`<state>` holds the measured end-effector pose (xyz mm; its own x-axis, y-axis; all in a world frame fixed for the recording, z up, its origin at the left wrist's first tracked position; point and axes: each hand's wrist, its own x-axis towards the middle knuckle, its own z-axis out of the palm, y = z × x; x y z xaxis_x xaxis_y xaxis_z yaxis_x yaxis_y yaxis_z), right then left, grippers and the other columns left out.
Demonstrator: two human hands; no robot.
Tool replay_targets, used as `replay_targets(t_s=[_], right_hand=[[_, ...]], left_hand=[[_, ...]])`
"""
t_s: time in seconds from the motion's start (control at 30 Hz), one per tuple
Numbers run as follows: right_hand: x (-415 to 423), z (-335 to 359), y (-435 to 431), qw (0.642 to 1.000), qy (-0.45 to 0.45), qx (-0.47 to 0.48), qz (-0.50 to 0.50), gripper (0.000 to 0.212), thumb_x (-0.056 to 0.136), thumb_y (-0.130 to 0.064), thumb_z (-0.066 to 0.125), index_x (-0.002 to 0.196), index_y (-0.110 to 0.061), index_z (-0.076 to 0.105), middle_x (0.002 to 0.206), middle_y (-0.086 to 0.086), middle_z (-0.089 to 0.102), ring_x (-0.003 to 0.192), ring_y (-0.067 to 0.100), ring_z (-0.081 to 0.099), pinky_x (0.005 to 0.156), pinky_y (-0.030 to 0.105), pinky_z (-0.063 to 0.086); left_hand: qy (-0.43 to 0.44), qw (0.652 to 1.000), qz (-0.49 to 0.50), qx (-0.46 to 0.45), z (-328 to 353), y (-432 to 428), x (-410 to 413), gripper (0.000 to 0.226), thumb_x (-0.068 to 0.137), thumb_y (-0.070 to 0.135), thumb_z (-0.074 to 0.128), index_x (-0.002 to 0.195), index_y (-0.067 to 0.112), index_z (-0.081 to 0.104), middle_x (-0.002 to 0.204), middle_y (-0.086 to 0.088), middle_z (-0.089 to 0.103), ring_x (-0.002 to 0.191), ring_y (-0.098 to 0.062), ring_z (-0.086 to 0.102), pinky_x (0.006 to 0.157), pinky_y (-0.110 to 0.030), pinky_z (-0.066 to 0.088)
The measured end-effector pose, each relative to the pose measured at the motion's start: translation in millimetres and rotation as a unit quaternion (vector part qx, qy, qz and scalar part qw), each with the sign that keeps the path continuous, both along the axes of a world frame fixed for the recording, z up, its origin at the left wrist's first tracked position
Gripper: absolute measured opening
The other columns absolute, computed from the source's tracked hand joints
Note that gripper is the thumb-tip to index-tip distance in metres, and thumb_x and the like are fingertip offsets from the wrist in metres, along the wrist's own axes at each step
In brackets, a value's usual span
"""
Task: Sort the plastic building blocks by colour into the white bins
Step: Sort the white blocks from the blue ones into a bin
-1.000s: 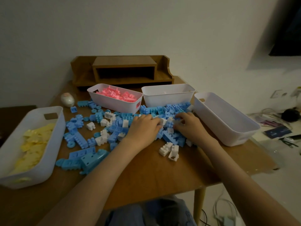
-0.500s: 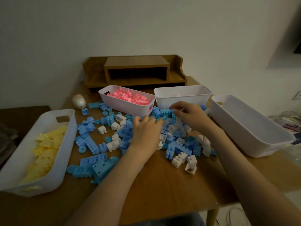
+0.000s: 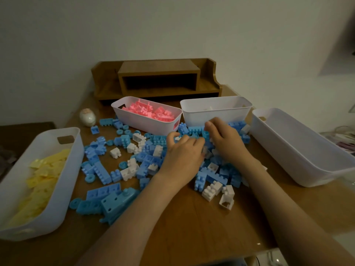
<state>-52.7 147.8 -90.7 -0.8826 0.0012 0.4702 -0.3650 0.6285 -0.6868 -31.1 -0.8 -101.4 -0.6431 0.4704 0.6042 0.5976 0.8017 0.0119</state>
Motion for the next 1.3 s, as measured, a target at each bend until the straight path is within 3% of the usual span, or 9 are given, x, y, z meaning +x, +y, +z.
replay_targets(t_s=[0.1,0.3,0.43,0.6,0.7,0.77,0.97,1.13,1.3], right_hand=[[0,3,0,0.996,-0.001,-0.088,0.001,0.018,0.098,-0.033,0.040,0.091,-0.016,0.044,0.073,-0.002,0.052,0.063,0.016,0.055,0.062,0.033,0.047],[6,11,-3,0.983,0.013,-0.175,0.054,0.010,0.098,-0.025,0.042,0.098,-0.016,0.040,0.079,0.001,0.049,0.068,0.012,0.055,0.065,0.021,0.050],[5,9,-3,0.995,0.019,-0.087,0.051,0.022,0.093,-0.023,0.055,0.105,-0.018,0.037,0.078,0.012,0.051,0.067,0.024,0.056,0.062,0.026,0.049],[-1,-3,-2,0.991,0.031,0.121,0.051,0.025,0.094,-0.009,0.049,0.117,-0.019,0.047,0.092,0.000,0.054,0.076,0.007,0.052,0.070,0.016,0.043],[-7,-9,4,0.970,0.028,0.242,0.010,0.027,0.094,-0.015,0.050,0.120,-0.019,0.056,0.111,0.002,0.060,0.101,0.020,0.051,0.086,0.030,0.036],[-8,-11,5,0.948,0.001,0.316,-0.022,0.026,0.096,-0.025,0.047,0.120,-0.025,0.058,0.117,-0.004,0.060,0.106,0.020,0.046,0.086,0.034,0.028],[-4,-5,4,0.944,-0.050,0.324,-0.033,0.027,0.095,-0.028,0.045,0.119,-0.031,0.058,0.108,-0.003,0.055,0.108,0.019,0.041,0.084,0.033,0.022],[-4,-4,5,0.949,-0.058,0.307,-0.029,0.013,0.092,-0.027,0.049,0.103,-0.029,0.056,0.105,-0.007,0.059,0.099,0.016,0.042,0.079,0.032,0.020],[-1,-1,4,0.954,-0.072,0.292,-0.005,0.016,0.091,-0.024,0.051,0.106,-0.026,0.052,0.102,-0.010,0.057,0.098,0.014,0.044,0.084,0.034,0.022]], left_hand=[[-0.002,0.998,0.031,0.055,3,-1,0,0.022,0.085,0.025,0.062,0.106,0.018,0.063,0.091,0.003,0.067,0.092,-0.020,0.062,0.092,-0.038,0.018],[0.000,0.992,0.104,0.069,3,-4,-1,0.025,0.088,0.030,0.056,0.108,0.019,0.066,0.094,-0.002,0.057,0.094,-0.023,0.054,0.081,-0.034,0.019],[-0.026,0.994,0.099,0.044,4,-5,0,0.027,0.092,0.033,0.054,0.115,0.021,0.060,0.103,-0.001,0.057,0.102,-0.021,0.050,0.084,-0.035,0.018],[-0.034,0.994,0.101,0.033,5,-6,-1,0.028,0.090,0.030,0.057,0.116,0.019,0.059,0.104,-0.002,0.060,0.102,-0.024,0.053,0.087,-0.036,0.018],[-0.075,0.991,0.113,0.020,6,-7,0,0.033,0.096,0.033,0.045,0.127,0.021,0.048,0.114,0.001,0.057,0.111,-0.021,0.047,0.092,-0.036,0.014],[-0.096,0.988,0.120,0.015,7,-7,0,0.035,0.096,0.031,0.040,0.129,0.019,0.041,0.111,0.003,0.056,0.109,-0.018,0.046,0.094,-0.035,0.014],[-0.164,0.980,0.112,0.023,10,-8,-1,0.037,0.091,0.025,0.041,0.128,0.017,0.041,0.107,0.003,0.054,0.103,-0.016,0.049,0.088,-0.034,0.019],[-0.196,0.974,0.110,-0.011,13,-10,-1,0.028,0.093,0.027,0.039,0.118,0.021,0.050,0.112,0.000,0.049,0.110,-0.018,0.043,0.091,-0.036,0.022],[-0.200,0.975,0.095,0.003,15,-10,3,0.021,0.092,0.029,0.043,0.108,0.020,0.052,0.099,0.001,0.045,0.105,-0.018,0.043,0.089,-0.035,0.022]])
